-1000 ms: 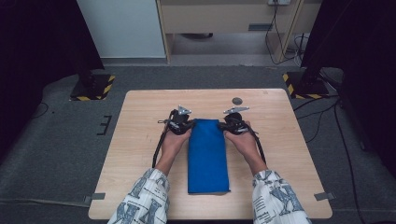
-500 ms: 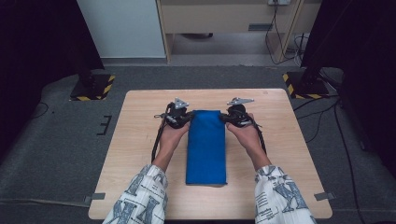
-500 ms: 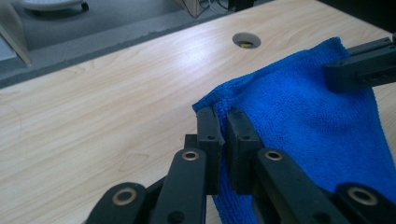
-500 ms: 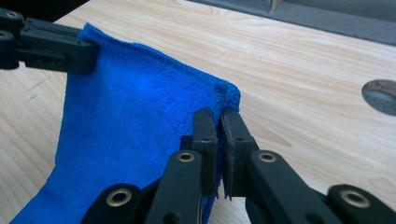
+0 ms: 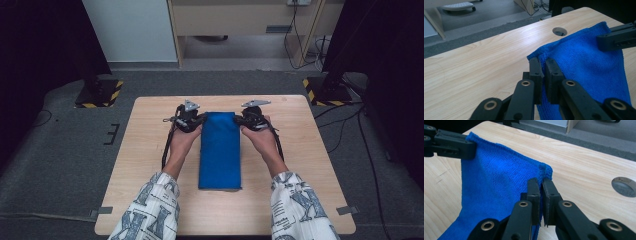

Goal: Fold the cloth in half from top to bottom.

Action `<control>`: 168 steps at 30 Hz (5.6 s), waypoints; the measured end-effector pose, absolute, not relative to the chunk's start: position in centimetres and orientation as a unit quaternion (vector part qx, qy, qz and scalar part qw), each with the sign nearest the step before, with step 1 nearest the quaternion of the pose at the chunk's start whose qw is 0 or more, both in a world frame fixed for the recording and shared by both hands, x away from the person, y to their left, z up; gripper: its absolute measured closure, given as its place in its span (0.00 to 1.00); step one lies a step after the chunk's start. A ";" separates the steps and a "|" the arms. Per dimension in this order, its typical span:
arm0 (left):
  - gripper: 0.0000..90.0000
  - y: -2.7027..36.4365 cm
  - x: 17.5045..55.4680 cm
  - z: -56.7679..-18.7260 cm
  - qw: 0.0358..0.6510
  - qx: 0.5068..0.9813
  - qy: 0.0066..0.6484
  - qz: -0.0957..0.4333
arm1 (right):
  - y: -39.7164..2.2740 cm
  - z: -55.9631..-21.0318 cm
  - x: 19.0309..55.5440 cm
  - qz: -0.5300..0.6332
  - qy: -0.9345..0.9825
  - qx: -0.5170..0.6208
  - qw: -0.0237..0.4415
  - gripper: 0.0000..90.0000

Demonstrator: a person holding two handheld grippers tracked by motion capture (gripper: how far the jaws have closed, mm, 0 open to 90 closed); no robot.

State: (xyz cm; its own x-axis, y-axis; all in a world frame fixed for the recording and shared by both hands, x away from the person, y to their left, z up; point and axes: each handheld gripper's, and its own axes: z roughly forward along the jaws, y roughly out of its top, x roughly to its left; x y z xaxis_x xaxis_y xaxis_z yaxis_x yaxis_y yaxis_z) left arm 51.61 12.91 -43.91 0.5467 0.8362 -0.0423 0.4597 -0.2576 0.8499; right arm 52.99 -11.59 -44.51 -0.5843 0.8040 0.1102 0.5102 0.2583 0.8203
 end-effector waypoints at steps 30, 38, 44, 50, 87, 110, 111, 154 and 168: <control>0.95 14.1 48.7 -43.1 0.440 0.769 0.403 0.231 | -11.2 -44.0 49.6 0.452 0.785 0.384 0.179 0.95; 0.94 13.8 47.8 -43.4 0.436 0.777 0.393 0.227 | -11.7 -44.7 48.5 0.455 0.787 0.378 0.174 0.95; 0.94 13.6 46.7 -44.1 0.432 0.785 0.384 0.224 | -12.2 -45.6 47.7 0.449 0.793 0.375 0.168 0.95; 0.94 14.0 45.8 -44.4 0.433 0.787 0.381 0.222 | -12.1 -45.9 47.1 0.451 0.797 0.367 0.165 0.95; 0.90 15.6 43.3 -47.1 0.472 0.763 0.406 0.176 | -11.6 -46.8 45.5 0.459 0.799 0.356 0.152 0.95; 0.95 15.1 42.0 -46.9 0.477 0.770 0.390 0.164 | -11.8 -47.7 44.3 0.456 0.804 0.354 0.140 0.94; 0.95 15.0 41.9 -47.0 0.477 0.771 0.390 0.163 | -11.7 -47.8 44.2 0.457 0.804 0.356 0.139 0.93; 0.91 14.0 39.2 -50.0 0.427 0.810 0.372 0.152 | -12.7 -50.6 41.2 0.428 0.828 0.337 0.132 0.84; 0.91 14.3 39.5 -50.7 0.415 0.817 0.373 0.148 | -12.5 -50.9 41.8 0.422 0.827 0.352 0.124 0.55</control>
State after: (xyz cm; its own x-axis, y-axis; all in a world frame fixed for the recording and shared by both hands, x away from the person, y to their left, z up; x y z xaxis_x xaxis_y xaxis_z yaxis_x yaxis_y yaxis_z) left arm 39.51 14.25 -50.74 0.6775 0.7324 -0.0678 0.4867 -0.3774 0.7878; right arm 41.84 -12.50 -50.86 -0.7220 0.6857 0.0922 0.4771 0.3970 0.7840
